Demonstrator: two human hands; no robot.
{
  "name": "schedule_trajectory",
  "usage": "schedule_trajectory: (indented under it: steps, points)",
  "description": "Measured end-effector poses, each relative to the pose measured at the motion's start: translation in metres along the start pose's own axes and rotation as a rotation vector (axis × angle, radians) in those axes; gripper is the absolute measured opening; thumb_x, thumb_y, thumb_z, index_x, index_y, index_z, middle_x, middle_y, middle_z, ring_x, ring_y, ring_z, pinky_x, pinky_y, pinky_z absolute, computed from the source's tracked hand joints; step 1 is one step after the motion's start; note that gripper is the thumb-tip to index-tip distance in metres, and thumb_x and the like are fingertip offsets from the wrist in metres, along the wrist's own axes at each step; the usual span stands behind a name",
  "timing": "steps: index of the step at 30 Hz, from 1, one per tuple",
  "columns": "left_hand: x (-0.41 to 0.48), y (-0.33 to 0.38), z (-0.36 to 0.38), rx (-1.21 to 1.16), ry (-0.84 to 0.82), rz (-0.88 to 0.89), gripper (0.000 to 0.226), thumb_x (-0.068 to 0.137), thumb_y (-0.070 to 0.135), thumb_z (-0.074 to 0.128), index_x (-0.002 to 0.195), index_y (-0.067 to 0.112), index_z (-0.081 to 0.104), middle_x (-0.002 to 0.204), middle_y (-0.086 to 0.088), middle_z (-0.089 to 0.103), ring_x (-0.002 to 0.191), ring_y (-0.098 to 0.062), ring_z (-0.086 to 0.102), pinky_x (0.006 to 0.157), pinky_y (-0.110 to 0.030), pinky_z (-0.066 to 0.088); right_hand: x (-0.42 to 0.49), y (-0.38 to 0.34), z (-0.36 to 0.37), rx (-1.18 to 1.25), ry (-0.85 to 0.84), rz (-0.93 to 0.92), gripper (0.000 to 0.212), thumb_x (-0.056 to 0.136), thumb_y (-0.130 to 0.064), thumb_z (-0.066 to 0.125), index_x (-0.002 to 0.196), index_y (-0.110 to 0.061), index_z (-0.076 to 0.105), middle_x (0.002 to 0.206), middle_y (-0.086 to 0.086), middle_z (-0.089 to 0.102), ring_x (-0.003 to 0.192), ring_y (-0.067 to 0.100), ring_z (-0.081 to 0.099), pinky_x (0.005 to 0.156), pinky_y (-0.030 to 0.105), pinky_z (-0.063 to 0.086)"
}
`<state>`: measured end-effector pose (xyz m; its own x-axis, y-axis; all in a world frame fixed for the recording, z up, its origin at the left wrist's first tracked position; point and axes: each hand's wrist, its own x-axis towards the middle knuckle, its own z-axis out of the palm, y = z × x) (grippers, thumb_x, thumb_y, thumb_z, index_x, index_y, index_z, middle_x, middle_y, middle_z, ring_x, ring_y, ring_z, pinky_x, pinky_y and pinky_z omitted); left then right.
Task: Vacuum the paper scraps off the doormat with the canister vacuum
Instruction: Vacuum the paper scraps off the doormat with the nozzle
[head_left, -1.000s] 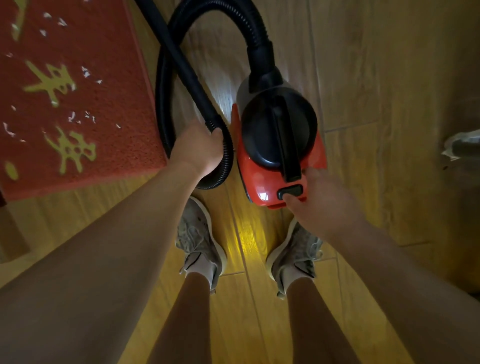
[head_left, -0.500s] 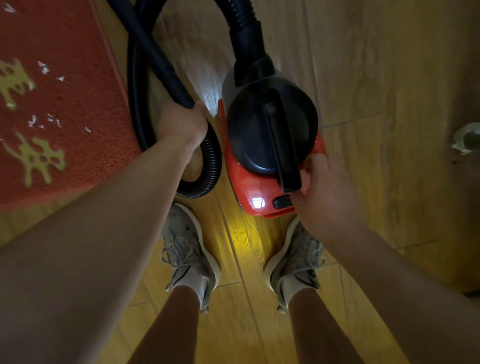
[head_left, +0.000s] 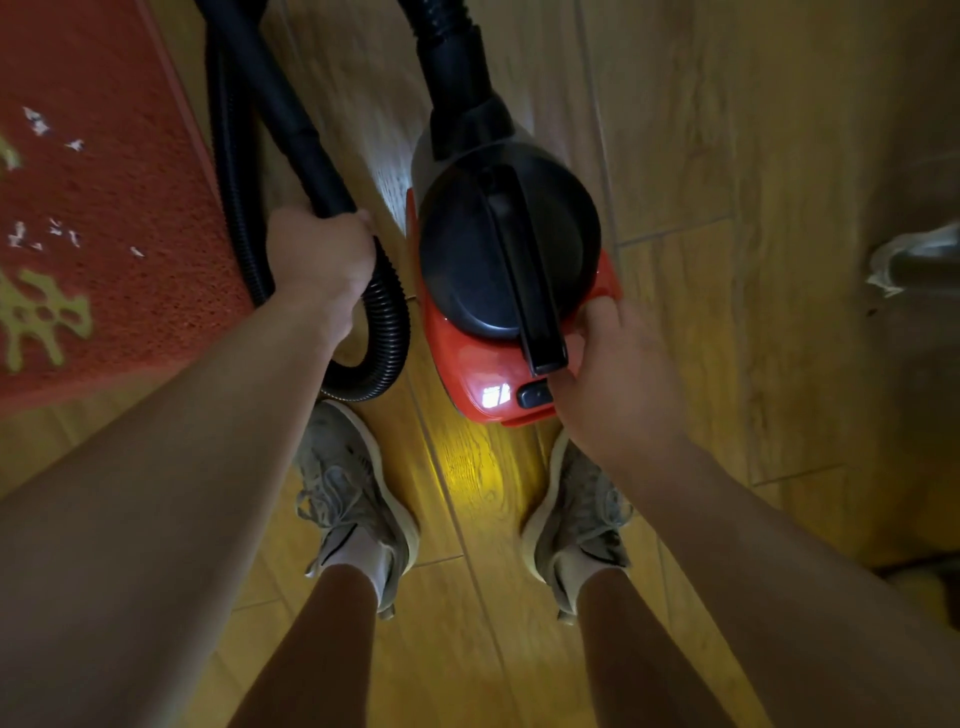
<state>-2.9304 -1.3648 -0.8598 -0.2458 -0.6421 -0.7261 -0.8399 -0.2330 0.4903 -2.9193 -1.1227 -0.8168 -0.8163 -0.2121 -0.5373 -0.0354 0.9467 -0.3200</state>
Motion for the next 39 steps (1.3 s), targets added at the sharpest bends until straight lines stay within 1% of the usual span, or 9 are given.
schedule_trajectory:
  steps: [4,8,14,19,23,26,30,33,39]
  points:
    - [-0.024,-0.002,-0.002,0.020,-0.014,0.081,0.009,0.086,0.017,0.066,0.078,0.020,0.065,0.079,-0.002,0.069,0.076,-0.019,0.071,0.072,-0.038,0.060,0.001,0.000,0.001,0.015,0.016,-0.018,0.024,0.081,-0.011,0.067,0.101,-0.014,0.054,0.105,0.007,0.054,0.091,0.028,0.056,0.074,0.040,0.048]
    - [-0.046,-0.006,-0.005,-0.017,-0.037,0.104,0.006,0.089,0.014,0.066,0.091,0.020,0.066,0.083,0.000,0.068,0.080,-0.017,0.069,0.075,-0.038,0.059,0.005,0.002,0.000,0.023,0.000,-0.045,0.021,0.083,-0.009,0.065,0.102,-0.012,0.056,0.107,0.008,0.055,0.092,0.028,0.057,0.077,0.042,0.049]
    - [-0.085,-0.030,-0.010,-0.100,-0.061,0.065,0.021,0.094,0.013,0.066,0.115,0.015,0.065,0.086,0.003,0.068,0.076,-0.011,0.064,0.067,-0.030,0.048,0.006,0.006,-0.001,0.044,-0.024,-0.103,0.016,0.088,-0.015,0.064,0.100,-0.014,0.053,0.106,0.006,0.052,0.088,0.024,0.055,0.074,0.036,0.047]
    - [-0.122,-0.061,-0.019,-0.152,-0.093,0.092,0.026,0.095,0.009,0.065,0.121,0.011,0.061,0.093,0.005,0.068,0.083,-0.010,0.064,0.072,-0.023,0.048,0.008,0.008,0.001,0.053,-0.031,-0.101,0.019,0.088,-0.017,0.065,0.103,-0.016,0.055,0.107,0.002,0.053,0.087,0.019,0.057,0.073,0.033,0.050]
    - [-0.145,-0.083,-0.027,-0.135,-0.177,0.123,0.025,0.096,0.008,0.065,0.116,0.021,0.057,0.097,0.012,0.067,0.086,0.000,0.064,0.069,-0.009,0.049,0.009,0.008,0.004,0.065,-0.018,-0.081,0.022,0.087,-0.019,0.068,0.106,-0.018,0.057,0.107,-0.002,0.054,0.086,0.014,0.057,0.067,0.023,0.043]
    - [-0.155,-0.098,-0.030,-0.130,-0.232,0.138,0.031,0.095,0.007,0.066,0.116,0.027,0.054,0.101,0.017,0.066,0.096,0.000,0.064,0.079,-0.013,0.050,0.006,0.008,0.007,0.057,0.001,-0.085,0.027,0.087,-0.024,0.070,0.110,-0.016,0.057,0.110,-0.002,0.054,0.089,0.013,0.055,0.072,0.024,0.043]
    - [-0.166,-0.113,-0.030,-0.117,-0.317,0.149,0.033,0.095,0.007,0.066,0.113,0.032,0.053,0.108,0.012,0.067,0.106,-0.008,0.065,0.096,-0.032,0.052,0.001,0.009,0.012,0.027,0.033,-0.089,0.033,0.089,-0.024,0.069,0.116,-0.011,0.055,0.117,0.005,0.051,0.090,0.010,0.046,0.078,0.022,0.037]
    - [-0.172,-0.120,-0.028,-0.088,-0.345,0.167,0.036,0.095,0.010,0.066,0.106,0.040,0.051,0.107,0.014,0.067,0.105,-0.005,0.064,0.098,-0.035,0.052,0.000,0.010,0.015,0.020,0.056,-0.096,0.034,0.088,-0.023,0.070,0.116,-0.012,0.055,0.118,0.005,0.052,0.093,0.008,0.045,0.080,0.021,0.038]
    - [-0.181,-0.128,-0.014,-0.093,-0.331,0.150,0.031,0.094,0.012,0.067,0.112,0.033,0.053,0.106,0.010,0.068,0.103,-0.008,0.066,0.098,-0.040,0.054,-0.002,0.013,0.010,0.015,0.027,-0.138,0.038,0.088,-0.027,0.072,0.119,-0.013,0.054,0.121,0.004,0.049,0.103,0.016,0.055,0.089,0.026,0.046]
